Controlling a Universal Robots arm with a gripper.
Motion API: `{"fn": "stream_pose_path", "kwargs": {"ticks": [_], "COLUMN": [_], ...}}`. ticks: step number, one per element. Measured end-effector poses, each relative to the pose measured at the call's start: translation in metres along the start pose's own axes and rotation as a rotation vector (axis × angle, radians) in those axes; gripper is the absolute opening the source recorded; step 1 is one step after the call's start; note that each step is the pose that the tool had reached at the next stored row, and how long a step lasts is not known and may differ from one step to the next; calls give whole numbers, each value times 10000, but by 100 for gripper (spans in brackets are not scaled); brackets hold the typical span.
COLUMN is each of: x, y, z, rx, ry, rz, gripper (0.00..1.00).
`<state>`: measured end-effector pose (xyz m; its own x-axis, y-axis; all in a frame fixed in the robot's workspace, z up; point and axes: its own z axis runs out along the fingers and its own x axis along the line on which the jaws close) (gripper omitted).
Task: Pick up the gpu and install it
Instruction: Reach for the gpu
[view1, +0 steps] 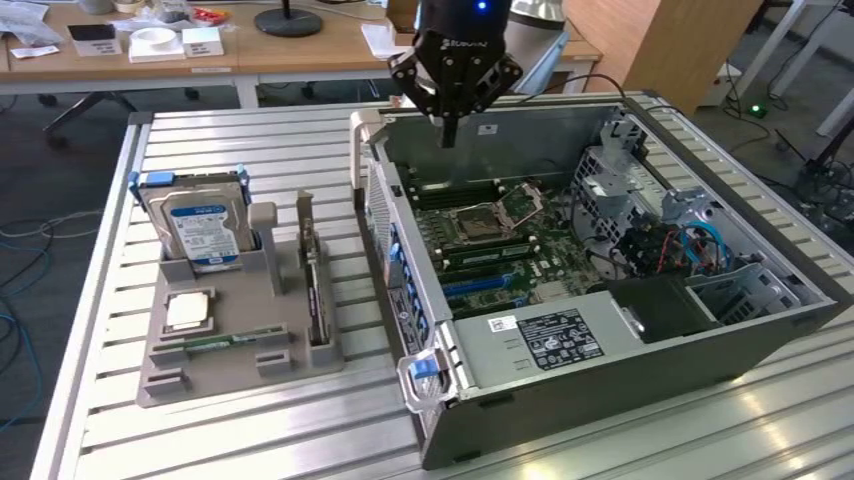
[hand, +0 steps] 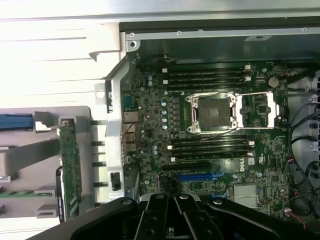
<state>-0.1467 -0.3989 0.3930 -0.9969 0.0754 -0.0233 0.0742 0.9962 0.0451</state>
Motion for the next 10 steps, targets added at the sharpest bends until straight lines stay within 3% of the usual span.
{"fn": "stream_pose_path", "kwargs": {"ticks": [10], "x": [274], "y": [-21], "z": [-1], "rx": [0], "ry": [0], "rz": [-1], "gripper": [11]}}
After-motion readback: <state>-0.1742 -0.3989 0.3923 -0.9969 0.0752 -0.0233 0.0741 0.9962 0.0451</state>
